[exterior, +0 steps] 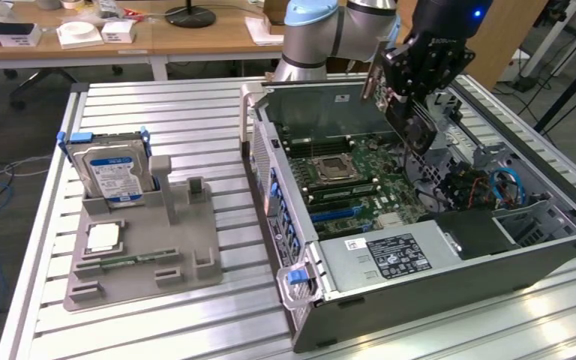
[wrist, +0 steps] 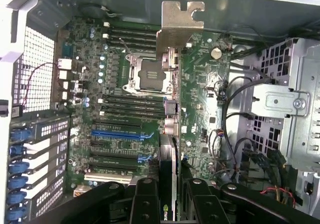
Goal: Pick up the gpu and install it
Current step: 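Insert the gpu into the slot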
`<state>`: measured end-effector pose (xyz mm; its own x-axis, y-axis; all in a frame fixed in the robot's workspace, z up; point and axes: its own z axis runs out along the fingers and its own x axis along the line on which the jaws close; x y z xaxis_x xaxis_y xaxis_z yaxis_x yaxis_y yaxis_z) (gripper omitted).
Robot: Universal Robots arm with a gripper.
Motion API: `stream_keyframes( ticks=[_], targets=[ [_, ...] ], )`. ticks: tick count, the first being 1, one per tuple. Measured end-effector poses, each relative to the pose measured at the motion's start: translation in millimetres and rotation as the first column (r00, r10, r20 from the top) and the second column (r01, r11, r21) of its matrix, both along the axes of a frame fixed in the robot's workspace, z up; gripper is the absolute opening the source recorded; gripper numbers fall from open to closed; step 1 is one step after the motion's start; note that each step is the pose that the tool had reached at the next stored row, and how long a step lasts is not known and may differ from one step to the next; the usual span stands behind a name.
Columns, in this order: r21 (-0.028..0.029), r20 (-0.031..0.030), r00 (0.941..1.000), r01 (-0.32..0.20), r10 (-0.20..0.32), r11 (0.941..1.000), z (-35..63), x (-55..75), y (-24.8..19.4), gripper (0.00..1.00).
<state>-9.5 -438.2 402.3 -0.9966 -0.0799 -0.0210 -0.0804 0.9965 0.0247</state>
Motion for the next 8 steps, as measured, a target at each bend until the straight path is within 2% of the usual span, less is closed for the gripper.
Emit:
stream_keyframes(
  ticks=[8],
  targets=[
    [0.0, 0.0, 0.9989, -0.046, 0.046, 0.9989, 0.0, 0.0, 0.0, 0.27]
  ],
)
